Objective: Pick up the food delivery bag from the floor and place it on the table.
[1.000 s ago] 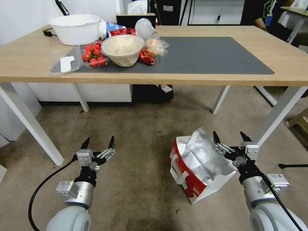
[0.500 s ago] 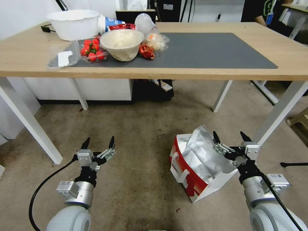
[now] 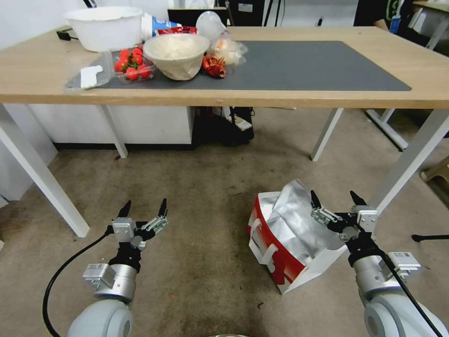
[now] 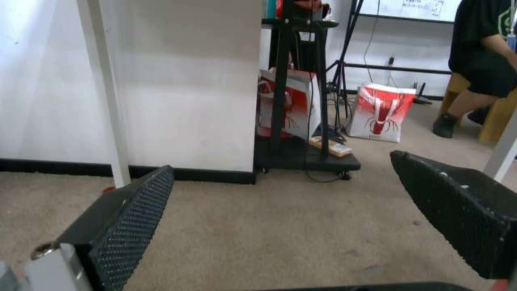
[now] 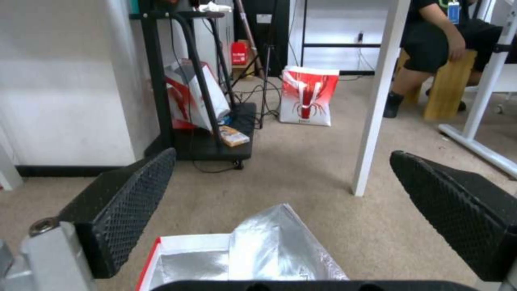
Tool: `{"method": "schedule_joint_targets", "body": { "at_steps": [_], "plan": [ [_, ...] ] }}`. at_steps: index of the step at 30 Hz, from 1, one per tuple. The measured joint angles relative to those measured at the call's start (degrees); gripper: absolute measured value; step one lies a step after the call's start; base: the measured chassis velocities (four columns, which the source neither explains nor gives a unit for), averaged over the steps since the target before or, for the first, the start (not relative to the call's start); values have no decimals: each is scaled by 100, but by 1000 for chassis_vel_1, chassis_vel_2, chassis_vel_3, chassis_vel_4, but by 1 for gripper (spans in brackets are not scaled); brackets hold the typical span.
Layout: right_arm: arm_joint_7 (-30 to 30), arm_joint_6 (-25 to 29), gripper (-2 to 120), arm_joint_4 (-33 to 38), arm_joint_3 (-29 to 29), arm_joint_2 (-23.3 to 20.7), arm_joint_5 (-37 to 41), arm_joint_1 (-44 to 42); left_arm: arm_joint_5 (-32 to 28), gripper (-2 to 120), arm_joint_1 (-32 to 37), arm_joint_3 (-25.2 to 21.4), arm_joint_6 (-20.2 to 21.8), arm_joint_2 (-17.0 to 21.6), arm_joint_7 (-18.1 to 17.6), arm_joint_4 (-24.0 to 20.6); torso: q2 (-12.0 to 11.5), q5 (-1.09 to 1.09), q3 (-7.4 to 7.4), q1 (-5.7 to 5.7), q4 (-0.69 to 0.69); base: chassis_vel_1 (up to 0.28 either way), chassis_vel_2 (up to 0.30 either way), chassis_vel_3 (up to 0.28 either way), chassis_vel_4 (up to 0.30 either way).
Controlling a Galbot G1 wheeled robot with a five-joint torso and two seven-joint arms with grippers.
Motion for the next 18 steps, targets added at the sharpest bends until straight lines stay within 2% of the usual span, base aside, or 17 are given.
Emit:
{"method": "schedule_joint_targets", "body": {
  "at_steps": [3, 18],
  "plan": [
    [0, -3, 100, -5, -7, -3, 0, 2, 0, 100, -3, -5, 3, 11, 1, 2, -91, 0, -70, -5, 0, 0, 0, 0, 0],
    [1, -11, 100, -9, -10, -10, 0, 3, -1, 100, -30, -7, 6, 6, 6, 30, -148, 0, -69, -26, 0, 0, 0, 0, 0]
  ]
}}
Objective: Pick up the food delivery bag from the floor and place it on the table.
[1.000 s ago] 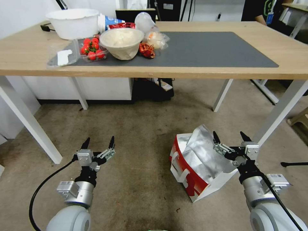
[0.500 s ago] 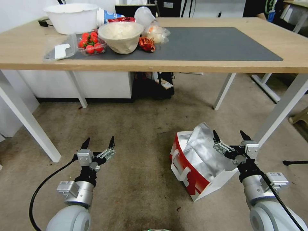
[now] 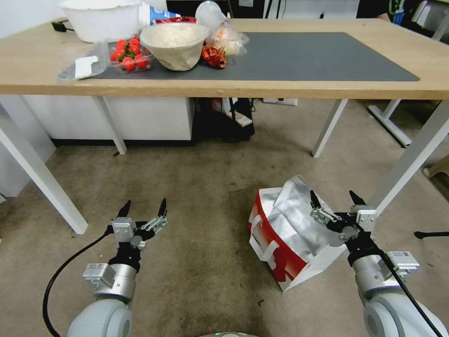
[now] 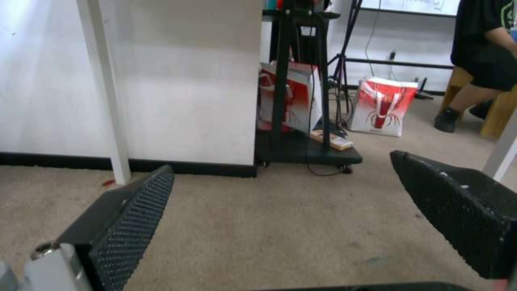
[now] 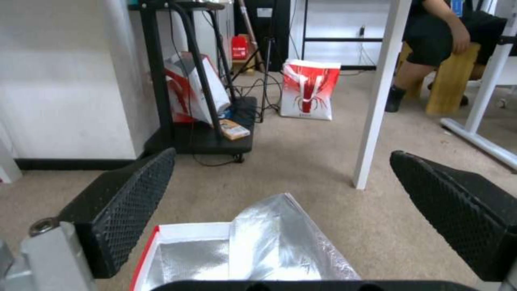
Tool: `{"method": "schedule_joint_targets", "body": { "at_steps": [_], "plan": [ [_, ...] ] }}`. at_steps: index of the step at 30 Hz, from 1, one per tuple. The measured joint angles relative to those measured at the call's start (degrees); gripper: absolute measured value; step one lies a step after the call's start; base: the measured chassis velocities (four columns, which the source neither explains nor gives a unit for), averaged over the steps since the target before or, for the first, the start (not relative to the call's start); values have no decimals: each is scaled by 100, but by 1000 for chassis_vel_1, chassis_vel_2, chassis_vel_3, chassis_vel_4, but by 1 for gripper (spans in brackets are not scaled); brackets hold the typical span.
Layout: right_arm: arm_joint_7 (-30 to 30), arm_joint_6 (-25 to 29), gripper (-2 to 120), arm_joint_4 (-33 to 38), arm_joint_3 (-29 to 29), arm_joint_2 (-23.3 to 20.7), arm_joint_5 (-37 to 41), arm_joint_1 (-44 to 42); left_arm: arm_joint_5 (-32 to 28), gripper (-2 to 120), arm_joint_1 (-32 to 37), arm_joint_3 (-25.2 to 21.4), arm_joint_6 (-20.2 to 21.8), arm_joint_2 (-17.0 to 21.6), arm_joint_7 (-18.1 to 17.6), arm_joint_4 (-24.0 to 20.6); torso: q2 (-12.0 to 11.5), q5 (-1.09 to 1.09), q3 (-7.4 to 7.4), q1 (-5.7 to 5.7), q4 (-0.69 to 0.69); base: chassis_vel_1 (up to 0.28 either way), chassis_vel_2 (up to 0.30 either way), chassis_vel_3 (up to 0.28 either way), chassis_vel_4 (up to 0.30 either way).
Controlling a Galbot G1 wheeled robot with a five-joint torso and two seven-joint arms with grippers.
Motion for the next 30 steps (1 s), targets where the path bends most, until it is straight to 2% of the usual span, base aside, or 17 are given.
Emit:
{"method": "schedule_joint_targets", "body": {
  "at_steps": [6, 7, 9, 10, 12, 15, 16, 19, 23, 26, 27, 30],
  "plan": [
    [141, -275, 100, -112, 40, -327, 339, 183, 20, 100, -20, -12, -11, 3, 21, 7, 15, 1, 0, 1, 0, 0, 0, 0, 0],
    [170, -366, 100, -157, 69, -456, 462, 248, 22, 100, -23, -15, -14, 1, 26, 7, 17, 1, 0, 1, 0, 0, 0, 0, 0],
    [274, -704, 100, -416, 192, -1045, 967, 489, 23, 100, -38, -22, -41, -10, 30, 7, 23, 2, 0, 3, 0, 0, 0, 0, 0],
    [274, -704, 100, -416, 192, -1045, 967, 489, 23, 100, -38, -22, -41, -10, 30, 7, 23, 2, 0, 3, 0, 0, 0, 0, 0],
    [341, -986, 100, -745, 261, -1609, 1462, 717, 23, 100, -48, -24, -70, -22, 32, 6, 28, 3, 0, 5, 0, 0, 0, 0, 0],
    [360, -1169, 100, -928, 271, -1870, 1717, 855, 23, 100, -57, -25, -91, -36, 32, 4, 30, 2, 0, 5, -1, 0, 0, 0, 0],
    [414, -1354, 100, -1190, 213, -2208, 2091, 1071, 31, 100, -60, -26, -117, -58, 34, 0, 33, 2, 0, 5, 0, 0, 0, 0, 0],
    [512, -1702, 100, -1640, -81, -2802, 2853, 1569, 46, 100, -58, -32, -155, -103, 39, -26, 37, 1, 0, 6, 0, 0, 0, 0, 0],
    [504, -1919, 100, -1891, -326, -3081, 3154, 1944, 50, 100, -55, -46, -174, -123, 41, -28, 39, 2, 0, 6, 0, 0, 0, 0, 0],
    [551, -2235, 100, -2518, -1022, -3560, 3305, 2863, 58, 100, -50, -81, -210, -164, 44, -30, 43, 1, 0, 8, 1, 0, 0, 0, 0],
    [551, -2235, 100, -2518, -1022, -3560, 3305, 2863, 58, 100, -50, -81, -210, -164, 44, -30, 43, 1, 0, 8, 1, 0, 0, 0, 0],
    [621, -2430, 100, -2995, -1592, -3731, 3337, 3470, 68, 100, -52, -84, -232, -200, 45, -30, 46, -1, 0, 8, 1, 0, 0, 0, 0]
  ]
}}
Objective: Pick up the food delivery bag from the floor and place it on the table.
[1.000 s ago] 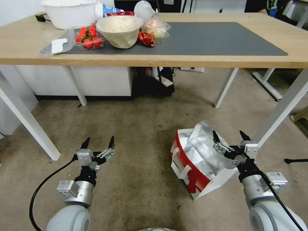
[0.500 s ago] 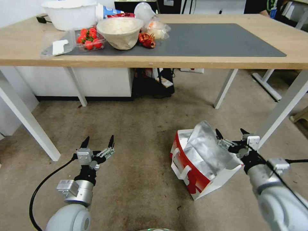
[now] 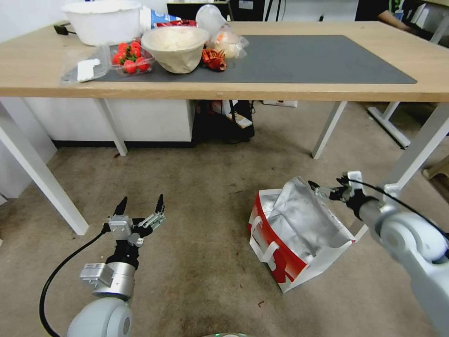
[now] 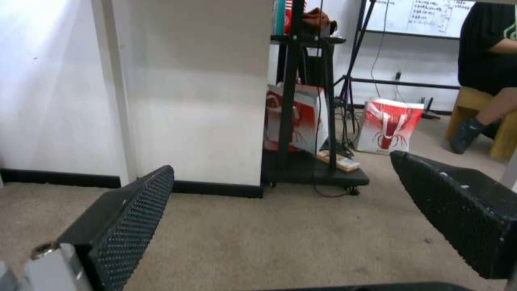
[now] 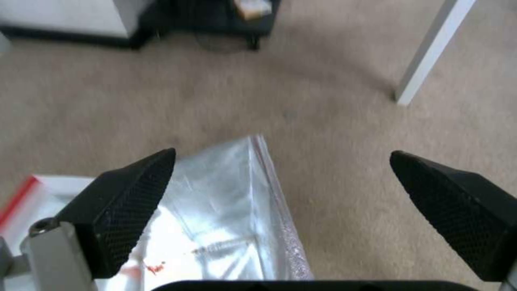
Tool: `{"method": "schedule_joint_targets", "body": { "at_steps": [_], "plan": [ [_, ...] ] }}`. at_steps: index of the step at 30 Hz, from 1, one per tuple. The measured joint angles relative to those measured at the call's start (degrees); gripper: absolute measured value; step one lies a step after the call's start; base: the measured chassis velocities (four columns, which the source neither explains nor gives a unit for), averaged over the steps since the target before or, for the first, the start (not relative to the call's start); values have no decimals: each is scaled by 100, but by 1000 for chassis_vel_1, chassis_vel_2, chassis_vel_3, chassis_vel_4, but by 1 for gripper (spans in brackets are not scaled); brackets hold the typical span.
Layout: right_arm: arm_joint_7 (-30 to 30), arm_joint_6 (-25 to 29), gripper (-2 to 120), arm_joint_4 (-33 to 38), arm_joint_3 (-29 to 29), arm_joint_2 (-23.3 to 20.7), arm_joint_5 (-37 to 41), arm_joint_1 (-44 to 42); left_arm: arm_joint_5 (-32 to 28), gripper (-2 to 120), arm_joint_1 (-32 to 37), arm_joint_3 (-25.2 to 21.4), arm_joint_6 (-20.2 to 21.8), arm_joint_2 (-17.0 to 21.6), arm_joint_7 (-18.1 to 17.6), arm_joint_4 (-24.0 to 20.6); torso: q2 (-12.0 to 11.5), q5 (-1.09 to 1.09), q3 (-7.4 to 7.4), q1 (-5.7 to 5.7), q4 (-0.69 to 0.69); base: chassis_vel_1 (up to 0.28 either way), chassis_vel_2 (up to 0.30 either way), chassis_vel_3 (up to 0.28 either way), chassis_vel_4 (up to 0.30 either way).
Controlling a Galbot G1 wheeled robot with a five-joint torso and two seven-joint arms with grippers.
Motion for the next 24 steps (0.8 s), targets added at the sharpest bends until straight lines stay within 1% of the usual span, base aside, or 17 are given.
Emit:
{"method": "schedule_joint_targets", "body": {
  "at_steps": [1, 2, 3, 4, 5, 10, 13, 14, 16, 17, 18, 21, 22, 24],
  "plan": [
    [0, 0, 100, 0, 0, 0, 0, 0, 0, 100, 0, 0, 0, 0, 0, 0, 0, 0, 0, 0, 0, 0, 0, 0, 0],
    [6, -64, 100, -192, -235, -29, -12, 198, 4, 100, -1, -1, -4, -5, 0, 2, 0, 2, 0, 0, 0, 0, 0, 0, 0],
    [6, -64, 100, -192, -235, -29, -12, 198, 4, 100, -1, -1, -4, -5, 0, 2, 0, 2, 0, 0, 0, 0, 0, 0, 0],
    [-39, -200, 100, -587, -776, -49, 12, 626, 8, 100, -2, -5, -12, -9, 0, 8, 3, 2, 0, 1, -1, 0, 0, 0, 0],
    [-153, -279, 100, -834, -1017, 3, -20, 854, 8, 100, 5, -29, -30, -14, -2, 11, 4, 1, 0, 0, -1, 0, 0, 0, 0],
    [-274, -335, 100, -1128, -1258, 118, -213, 1034, 7, 100, 18, -66, -75, -9, -16, 24, 6, 1, 0, 1, 0, 0, 0, 0, 0],
    [-295, -348, 100, -1178, -1294, 144, -278, 1038, 5, 100, 15, -70, -87, -7, -20, 33, 7, 1, 0, 1, -1, 0, 0, 0, 0],
    [-300, -351, 97, -1198, -1307, 160, -322, 1036, 4, 100, 13, -70, -92, -6, -22, 38, 7, 1, 0, 1, -1, 0, 0, 0, 0],
    [-312, -354, 95, -1212, -1314, 176, -359, 1025, 3, 100, 11, -70, -94, -7, -23, 46, 8, 1, 0, 1, -1, 0, 0, 0, 0],
    [-320, -375, 90, -1217, -1314, 190, -414, 1003, 3, 100, 10, -68, -102, -11, -25, 59, 8, 1, 0, 1, -1, 0, 0, 0, 0],
    [-320, -375, 90, -1217, -1314, 190, -414, 1003, 3, 100, 10, -68, -102, -11, -25, 59, 8, 1, 0, 1, -1, 0, 0, 0, 0],
    [-406, -420, 77, -1225, -1272, 150, -504, 933, 4, 100, 14, -49, -136, -20, -26, 86, 10, 1, -1, 1, -1, 0, 0, 0, 0],
    [-406, -420, 77, -1225, -1272, 150, -504, 933, 4, 100, 14, -49, -136, -20, -26, 86, 10, 1, -1, 1, -1, 0, 0, 0, 0],
    [-442, -434, 67, -1259, -1255, 99, -535, 904, 5, 100, 19, -44, -149, -21, -26, 96, 10, 1, 0, 1, -2, 0, 0, 0, 0]
  ]
}}
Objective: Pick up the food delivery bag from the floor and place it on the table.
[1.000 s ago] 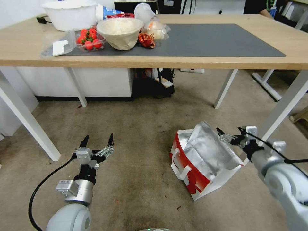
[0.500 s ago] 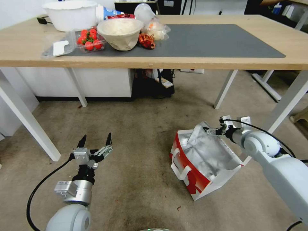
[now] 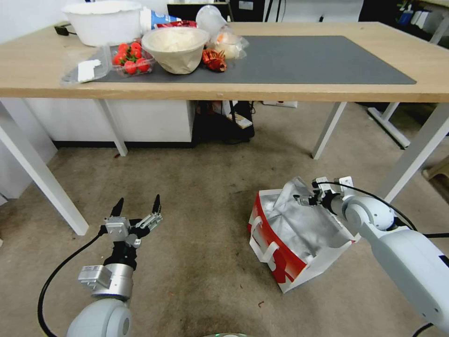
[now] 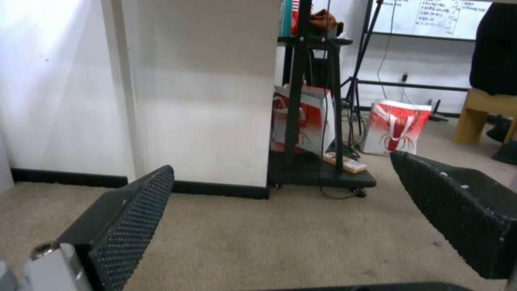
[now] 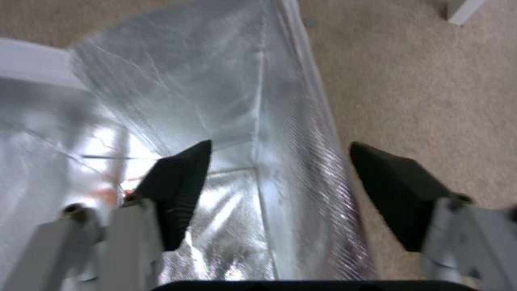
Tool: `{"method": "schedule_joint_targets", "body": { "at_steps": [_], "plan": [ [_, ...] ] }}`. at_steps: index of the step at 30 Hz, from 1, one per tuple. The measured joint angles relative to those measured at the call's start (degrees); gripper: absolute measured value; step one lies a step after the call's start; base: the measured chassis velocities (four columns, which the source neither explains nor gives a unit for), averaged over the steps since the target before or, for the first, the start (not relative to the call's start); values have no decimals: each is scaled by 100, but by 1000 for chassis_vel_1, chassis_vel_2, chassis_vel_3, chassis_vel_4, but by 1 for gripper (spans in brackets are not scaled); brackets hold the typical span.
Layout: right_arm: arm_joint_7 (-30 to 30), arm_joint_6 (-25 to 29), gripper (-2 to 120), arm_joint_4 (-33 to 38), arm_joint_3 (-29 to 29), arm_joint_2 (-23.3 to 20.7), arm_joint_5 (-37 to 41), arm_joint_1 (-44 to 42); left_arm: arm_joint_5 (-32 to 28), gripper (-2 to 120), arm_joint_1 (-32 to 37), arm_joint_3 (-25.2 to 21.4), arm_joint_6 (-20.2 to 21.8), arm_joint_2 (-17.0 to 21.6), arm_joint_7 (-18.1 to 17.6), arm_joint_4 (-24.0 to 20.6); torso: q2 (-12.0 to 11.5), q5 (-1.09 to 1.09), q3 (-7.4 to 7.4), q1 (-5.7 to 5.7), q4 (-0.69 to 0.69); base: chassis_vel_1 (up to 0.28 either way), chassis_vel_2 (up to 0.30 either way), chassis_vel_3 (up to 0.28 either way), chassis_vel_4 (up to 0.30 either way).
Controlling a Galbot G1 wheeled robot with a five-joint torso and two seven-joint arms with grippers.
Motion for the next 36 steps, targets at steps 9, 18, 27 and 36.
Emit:
{"method": "schedule_joint_targets", "body": {
  "at_steps": [9, 18, 27, 36],
  "plan": [
    [-104, -22, 34, -143, 20, -94, -54, 13, 17, 100, 18, 14, -44, -11, 0, 4, 1, 0, 0, 0, 1, 0, 0, 0, 0],
    [-122, 9, 2, -209, -43, -55, -107, 39, 20, 100, 20, 14, -57, -14, -1, 11, 1, 0, 0, 1, 1, 0, 0, 0, 0],
    [-204, 97, 0, -261, -62, -71, -168, 21, 18, 100, 16, 10, -63, -1, 0, 41, 2, 0, 0, 1, 1, 0, 0, 0, 0],
    [-939, 535, 0, 251, 403, -553, 257, -440, 13, 100, -9, 11, -65, 26, -1, 59, 2, 0, 0, 1, 0, 0, 0, 0, 0]
  ]
}}
